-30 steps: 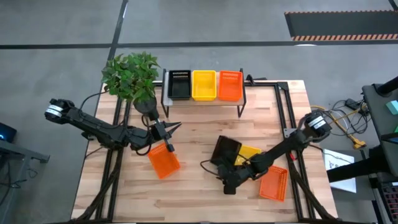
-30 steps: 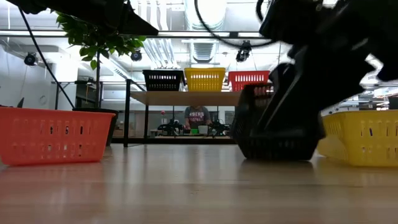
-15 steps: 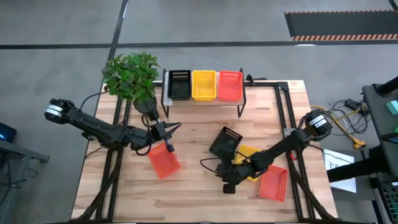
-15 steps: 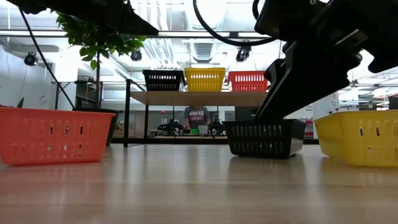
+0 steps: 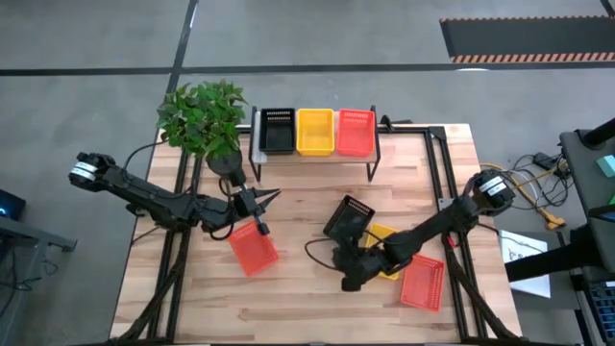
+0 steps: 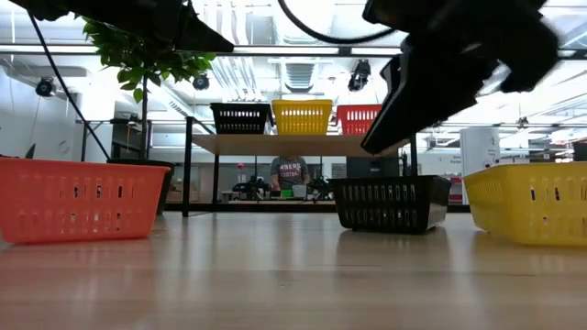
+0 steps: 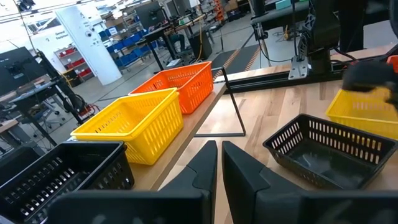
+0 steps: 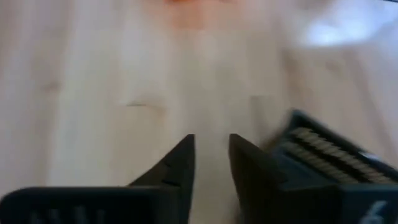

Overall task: Stack baskets on shelf by color
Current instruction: Stack the black bin on top of the other black bins on the shelf

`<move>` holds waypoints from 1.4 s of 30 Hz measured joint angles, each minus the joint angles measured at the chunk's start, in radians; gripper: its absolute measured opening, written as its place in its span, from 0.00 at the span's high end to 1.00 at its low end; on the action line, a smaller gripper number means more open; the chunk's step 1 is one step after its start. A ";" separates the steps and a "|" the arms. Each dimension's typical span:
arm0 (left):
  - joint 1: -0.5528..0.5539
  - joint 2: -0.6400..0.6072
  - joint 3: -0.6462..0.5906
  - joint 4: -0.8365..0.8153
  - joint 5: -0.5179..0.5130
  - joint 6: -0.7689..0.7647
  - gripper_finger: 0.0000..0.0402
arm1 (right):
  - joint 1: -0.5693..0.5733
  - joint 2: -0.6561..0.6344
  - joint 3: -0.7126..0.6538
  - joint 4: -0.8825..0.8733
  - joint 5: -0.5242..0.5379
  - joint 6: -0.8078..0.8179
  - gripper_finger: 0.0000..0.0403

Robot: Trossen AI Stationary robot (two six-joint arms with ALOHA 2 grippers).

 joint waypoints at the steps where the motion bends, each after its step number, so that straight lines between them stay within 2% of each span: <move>1: 0.000 0.000 0.000 0.000 0.000 0.000 0.98 | -0.001 0.000 0.014 -0.035 0.027 0.019 0.71; 4: 0.000 0.000 0.000 0.000 0.000 0.000 0.98 | -0.008 0.000 0.036 -0.098 0.055 0.084 0.59; 8: -0.021 -0.004 0.000 0.015 -0.006 0.001 0.98 | -0.023 0.004 0.021 -0.084 0.054 0.152 0.48; 11: -0.066 -0.032 0.000 0.063 0.018 0.024 0.98 | -0.036 0.017 -0.013 -0.091 0.051 0.206 0.43; 14: -0.127 -0.067 0.002 0.098 0.094 0.075 0.98 | -0.043 0.038 -0.036 -0.086 0.051 0.234 0.43; 17: -0.196 -0.103 0.002 0.122 0.132 0.127 0.98 | -0.047 0.068 -0.049 -0.083 0.050 0.241 0.47; 20: -0.247 -0.129 0.002 0.121 0.134 0.141 0.98 | -0.050 0.087 -0.053 -0.071 0.053 0.241 0.55; 28: -0.282 -0.145 0.001 0.120 0.128 0.142 0.98 | -0.049 0.069 -0.032 -0.042 0.038 0.129 0.93; 29: -0.282 -0.147 0.001 0.119 0.125 0.141 0.98 | -0.049 0.062 -0.020 -0.038 0.021 0.102 0.95; 35: -0.287 -0.174 -0.014 0.110 0.100 0.140 0.98 | -0.049 0.025 0.075 -0.047 -0.104 -0.114 0.98; 39: -0.289 -0.201 -0.042 0.112 0.095 0.134 0.98 | -0.050 0.004 0.150 -0.071 -0.099 -0.302 0.98; 42: -0.289 -0.224 -0.064 0.110 0.094 0.134 0.98 | -0.057 0.002 0.207 -0.074 -0.048 -0.462 0.98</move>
